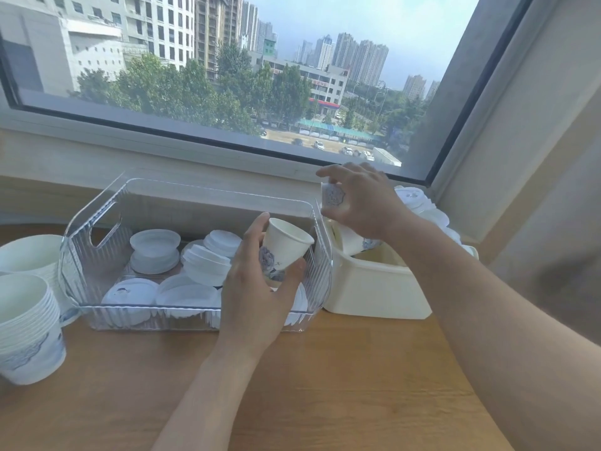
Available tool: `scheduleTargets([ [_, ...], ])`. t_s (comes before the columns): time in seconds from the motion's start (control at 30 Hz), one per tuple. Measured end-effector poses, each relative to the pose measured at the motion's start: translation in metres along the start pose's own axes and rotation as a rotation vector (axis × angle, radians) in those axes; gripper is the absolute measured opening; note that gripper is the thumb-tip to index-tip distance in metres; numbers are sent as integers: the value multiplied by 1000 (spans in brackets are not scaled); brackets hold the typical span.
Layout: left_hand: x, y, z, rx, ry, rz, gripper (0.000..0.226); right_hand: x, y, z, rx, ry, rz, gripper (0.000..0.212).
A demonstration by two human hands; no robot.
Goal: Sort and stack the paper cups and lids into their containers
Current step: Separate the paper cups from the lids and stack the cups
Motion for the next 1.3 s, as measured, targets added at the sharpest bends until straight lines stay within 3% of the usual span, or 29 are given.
scheduleTargets([
  [0.2, -1, 0, 0, 0, -13, -14, 80, 6, -6, -4, -66, -30, 25, 69],
  [0.4, 0, -1, 0, -12, -20, -6, 79, 6, -3, -12, -25, -22, 29, 65],
  [0.5, 0, 0, 1, -16, -18, 0, 79, 3, 9, -8, 77, -14, -6, 63],
  [0.6, 3, -1, 1, -22, -25, 3, 78, -2, 26, 5, 197, 4, -286, 56],
  [0.7, 9, -3, 2, -30, -46, 4, 77, -13, 29, 26, 191, 16, -644, 47],
  [0.83, 18, -9, 3, -50, -90, 8, 77, -23, 21, 51, 164, -2, -822, 39],
  [1.3, 23, -14, 6, -64, -146, 39, 84, -15, 13, 88, 204, -71, -727, 30],
])
Point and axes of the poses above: each hand's wrist, its own z-axis away from the middle knuckle, its own y-axis out of the back of the hand, x = y × z, the point moved 7 cm from there along -z, towards the middle knuckle, and after that the axes turned 2 degrees about -x, right-handed, at the moved point
